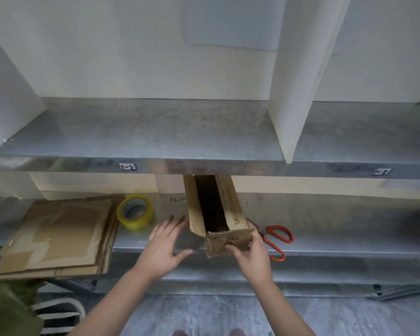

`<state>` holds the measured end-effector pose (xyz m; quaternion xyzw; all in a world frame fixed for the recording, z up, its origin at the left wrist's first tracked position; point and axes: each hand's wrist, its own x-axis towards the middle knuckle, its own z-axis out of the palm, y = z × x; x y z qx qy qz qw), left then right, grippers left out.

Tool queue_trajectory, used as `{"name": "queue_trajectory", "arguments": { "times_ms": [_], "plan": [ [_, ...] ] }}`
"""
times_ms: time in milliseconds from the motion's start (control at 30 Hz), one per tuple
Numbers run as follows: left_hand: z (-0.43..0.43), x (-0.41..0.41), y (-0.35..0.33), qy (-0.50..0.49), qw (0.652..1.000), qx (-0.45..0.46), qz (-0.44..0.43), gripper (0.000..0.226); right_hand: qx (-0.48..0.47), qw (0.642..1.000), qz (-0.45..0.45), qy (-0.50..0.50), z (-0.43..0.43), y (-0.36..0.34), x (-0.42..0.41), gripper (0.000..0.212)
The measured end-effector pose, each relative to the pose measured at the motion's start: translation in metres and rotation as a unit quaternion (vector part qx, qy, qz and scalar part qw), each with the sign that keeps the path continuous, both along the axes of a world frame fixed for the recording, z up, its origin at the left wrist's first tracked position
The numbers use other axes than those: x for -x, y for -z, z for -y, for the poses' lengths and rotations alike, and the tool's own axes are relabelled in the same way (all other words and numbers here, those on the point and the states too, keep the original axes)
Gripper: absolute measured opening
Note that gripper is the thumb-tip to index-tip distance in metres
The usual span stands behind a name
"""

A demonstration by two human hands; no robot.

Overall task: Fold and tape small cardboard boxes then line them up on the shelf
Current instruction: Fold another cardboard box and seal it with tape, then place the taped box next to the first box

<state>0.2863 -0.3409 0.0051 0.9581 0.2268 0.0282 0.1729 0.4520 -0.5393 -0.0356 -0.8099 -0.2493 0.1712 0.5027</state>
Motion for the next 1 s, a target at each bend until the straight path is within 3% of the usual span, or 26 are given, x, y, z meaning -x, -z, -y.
{"name": "queue_trajectory", "arguments": {
  "times_ms": [233,867,1000],
  "plan": [
    [0.031,-0.043,-0.037,0.109,0.982,-0.152,0.002,0.067,-0.043,0.995,-0.052,0.072,0.084,-0.016,-0.037,0.064],
    [0.365,-0.278,-0.019,0.177,0.977,-0.114,0.042,0.067,-0.007,0.995,-0.01,0.096,0.434,-0.041,-0.261,0.073],
    [0.407,-0.343,-0.014,0.21,0.971,-0.107,0.025,0.068,0.015,0.995,-0.012,0.097,0.48,-0.042,-0.315,0.06]
  ]
}}
